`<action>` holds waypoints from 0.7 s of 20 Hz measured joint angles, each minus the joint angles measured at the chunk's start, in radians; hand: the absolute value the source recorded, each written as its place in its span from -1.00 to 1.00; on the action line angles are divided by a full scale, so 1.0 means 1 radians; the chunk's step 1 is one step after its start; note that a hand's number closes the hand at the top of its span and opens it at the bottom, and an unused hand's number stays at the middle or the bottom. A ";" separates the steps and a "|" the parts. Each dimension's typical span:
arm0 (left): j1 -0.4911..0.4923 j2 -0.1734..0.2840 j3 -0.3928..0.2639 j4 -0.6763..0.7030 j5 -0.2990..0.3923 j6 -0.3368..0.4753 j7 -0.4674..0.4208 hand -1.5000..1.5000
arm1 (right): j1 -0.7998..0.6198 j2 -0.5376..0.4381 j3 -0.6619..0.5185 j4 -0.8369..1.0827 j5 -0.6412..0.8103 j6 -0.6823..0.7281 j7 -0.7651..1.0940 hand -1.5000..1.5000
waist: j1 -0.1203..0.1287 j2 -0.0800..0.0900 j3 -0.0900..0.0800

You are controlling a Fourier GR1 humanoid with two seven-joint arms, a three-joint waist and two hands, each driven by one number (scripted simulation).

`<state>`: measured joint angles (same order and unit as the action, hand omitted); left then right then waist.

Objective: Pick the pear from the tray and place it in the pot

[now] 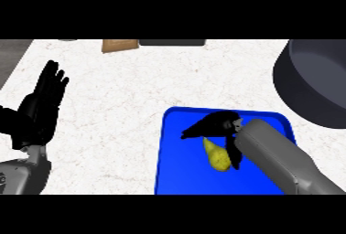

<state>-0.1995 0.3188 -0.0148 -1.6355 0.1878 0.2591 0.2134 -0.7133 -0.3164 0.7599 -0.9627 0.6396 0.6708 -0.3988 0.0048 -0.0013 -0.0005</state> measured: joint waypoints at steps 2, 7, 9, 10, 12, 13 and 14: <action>0.011 -0.008 0.003 -0.004 -0.005 -0.007 -0.004 0.00 | -0.001 0.003 -0.013 0.008 0.014 0.004 -0.013 1.00 | 0.000 0.000 0.000; -0.019 -0.001 0.026 0.012 -0.003 -0.023 0.008 0.00 | -0.010 0.003 0.025 0.031 0.085 -0.099 -0.125 1.00 | 0.004 -0.005 -0.002; -0.016 0.004 0.038 0.011 0.003 -0.037 0.009 0.00 | -0.025 0.014 0.017 0.055 0.097 -0.118 -0.158 1.00 | 0.006 -0.005 -0.001; -0.016 -0.007 0.033 0.019 -0.004 -0.033 0.002 0.00 | -0.023 0.018 0.017 0.070 0.105 -0.140 -0.178 1.00 | 0.006 -0.006 -0.001; -0.024 -0.007 0.037 0.022 -0.006 -0.036 0.006 0.00 | -0.025 0.024 0.020 0.088 0.121 -0.165 -0.204 1.00 | 0.006 -0.010 -0.002; -0.018 -0.008 0.033 0.001 -0.012 -0.031 0.017 0.00 | -0.024 0.027 0.019 0.089 0.128 -0.171 -0.205 1.00 | 0.006 -0.012 -0.003; -0.015 -0.009 0.032 -0.011 -0.016 -0.028 0.031 0.00 | -0.007 0.028 0.010 0.069 0.132 -0.173 -0.182 1.00 | 0.003 -0.014 -0.003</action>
<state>-0.2149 0.3099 0.0170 -1.6469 0.1719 0.2313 0.2446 -0.7205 -0.2888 0.7697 -0.8940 0.7720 0.4977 -0.5807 0.0081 -0.0149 -0.0034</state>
